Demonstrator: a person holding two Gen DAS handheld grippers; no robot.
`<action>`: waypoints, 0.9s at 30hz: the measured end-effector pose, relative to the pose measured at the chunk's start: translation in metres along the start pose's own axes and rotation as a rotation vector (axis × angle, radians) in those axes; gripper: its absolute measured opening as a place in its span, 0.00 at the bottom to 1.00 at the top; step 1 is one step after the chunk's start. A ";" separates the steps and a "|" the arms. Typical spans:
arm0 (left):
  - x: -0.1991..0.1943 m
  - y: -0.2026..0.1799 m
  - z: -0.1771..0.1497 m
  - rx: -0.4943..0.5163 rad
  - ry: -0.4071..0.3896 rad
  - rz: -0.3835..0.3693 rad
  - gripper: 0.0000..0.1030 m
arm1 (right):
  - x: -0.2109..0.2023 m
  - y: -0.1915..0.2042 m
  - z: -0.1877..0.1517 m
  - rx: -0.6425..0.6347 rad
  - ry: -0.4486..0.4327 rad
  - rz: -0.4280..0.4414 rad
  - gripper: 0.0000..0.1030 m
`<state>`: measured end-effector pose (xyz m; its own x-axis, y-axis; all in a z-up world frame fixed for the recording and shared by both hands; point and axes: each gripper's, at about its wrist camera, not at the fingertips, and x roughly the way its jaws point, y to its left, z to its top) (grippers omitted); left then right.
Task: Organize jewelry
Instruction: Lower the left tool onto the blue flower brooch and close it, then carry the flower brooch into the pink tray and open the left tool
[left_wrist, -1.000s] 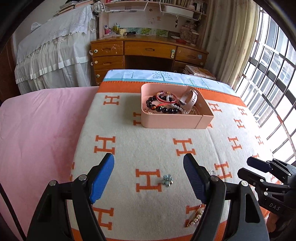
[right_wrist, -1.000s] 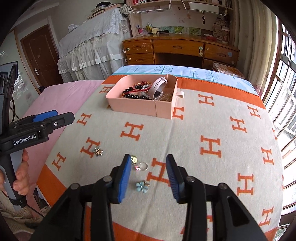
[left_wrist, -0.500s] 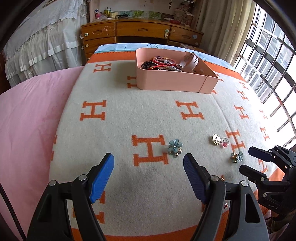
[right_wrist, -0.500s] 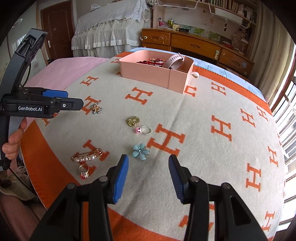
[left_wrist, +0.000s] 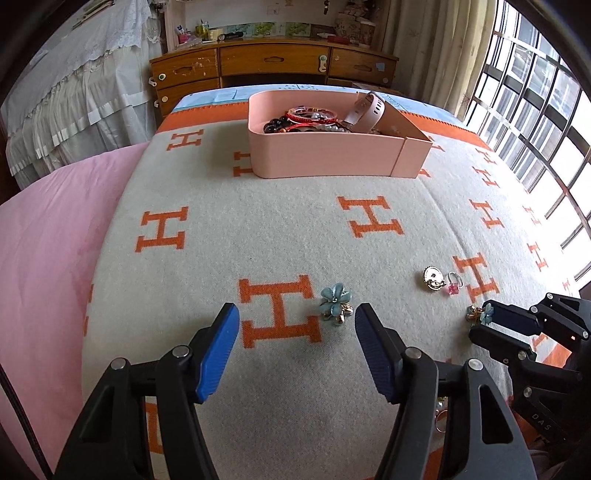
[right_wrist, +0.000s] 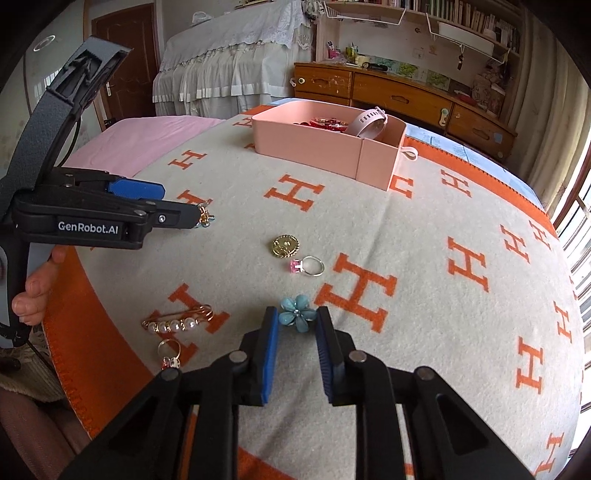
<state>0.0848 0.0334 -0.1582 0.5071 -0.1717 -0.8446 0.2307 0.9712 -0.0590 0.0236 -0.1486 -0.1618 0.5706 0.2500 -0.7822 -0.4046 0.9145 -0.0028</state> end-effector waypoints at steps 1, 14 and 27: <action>0.002 0.000 0.000 0.000 0.005 -0.002 0.53 | 0.000 -0.001 0.000 0.006 -0.002 0.004 0.20; 0.009 -0.005 0.005 0.009 -0.004 -0.023 0.19 | 0.000 -0.003 -0.001 0.012 -0.010 0.007 0.20; 0.010 -0.006 0.009 0.009 -0.017 -0.038 0.14 | -0.001 -0.003 -0.002 0.017 -0.009 0.011 0.19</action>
<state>0.0962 0.0241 -0.1617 0.5116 -0.2115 -0.8328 0.2571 0.9625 -0.0864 0.0234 -0.1525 -0.1624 0.5730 0.2628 -0.7763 -0.3982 0.9171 0.0165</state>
